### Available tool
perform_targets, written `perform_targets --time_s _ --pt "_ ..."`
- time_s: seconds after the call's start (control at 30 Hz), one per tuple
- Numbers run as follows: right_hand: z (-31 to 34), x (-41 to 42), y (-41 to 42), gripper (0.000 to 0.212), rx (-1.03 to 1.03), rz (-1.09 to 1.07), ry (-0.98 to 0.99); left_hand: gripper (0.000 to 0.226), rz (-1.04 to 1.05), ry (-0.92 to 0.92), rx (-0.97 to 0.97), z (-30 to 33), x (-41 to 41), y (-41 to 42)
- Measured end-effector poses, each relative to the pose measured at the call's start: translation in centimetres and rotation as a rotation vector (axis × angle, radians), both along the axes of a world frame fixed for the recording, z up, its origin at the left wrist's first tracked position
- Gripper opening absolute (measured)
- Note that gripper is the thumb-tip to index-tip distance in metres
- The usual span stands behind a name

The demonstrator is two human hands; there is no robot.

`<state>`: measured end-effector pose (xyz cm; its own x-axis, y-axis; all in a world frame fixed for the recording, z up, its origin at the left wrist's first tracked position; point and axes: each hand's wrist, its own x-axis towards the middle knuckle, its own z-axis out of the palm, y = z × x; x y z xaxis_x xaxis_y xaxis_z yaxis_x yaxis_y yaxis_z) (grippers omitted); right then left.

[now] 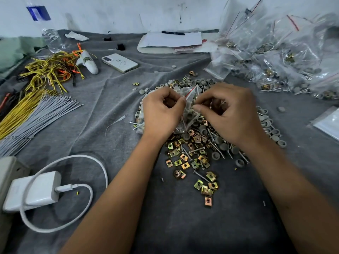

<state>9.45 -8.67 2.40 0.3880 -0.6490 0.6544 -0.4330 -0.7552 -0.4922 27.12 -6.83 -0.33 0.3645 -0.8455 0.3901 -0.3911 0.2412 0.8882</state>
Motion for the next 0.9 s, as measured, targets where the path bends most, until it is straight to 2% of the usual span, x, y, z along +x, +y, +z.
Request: perform_targets --time_s 0.13,0.27,0.4,0.6,0.7,0.9 --pt "0.2 0.9 1.1 0.012 0.142 0.362 0.205 0.014 0.055 0.01 -0.017 -0.2 0.3 -0.2" --pt "-0.4 1.9 1.8 0.009 0.257 0.525 0.436 0.017 0.084 0.022 -0.022 -0.3 0.4 -0.4" --pt "-0.5 2.0 2.0 0.01 0.286 0.525 0.634 0.021 0.078 0.008 -0.011 -0.3 0.3 -0.6" --pt "-0.5 2.0 2.2 0.015 0.337 0.5 0.691 0.02 0.086 0.002 -0.01 -0.3 0.4 -0.6" --pt "-0.1 1.6 2.1 0.013 0.407 0.532 0.563 0.019 0.091 0.003 -0.009 -0.3 0.3 -0.5" --pt "0.3 0.8 1.0 0.008 0.573 0.5 -0.07 0.02 0.083 0.014 0.003 -0.2 0.4 -0.4"
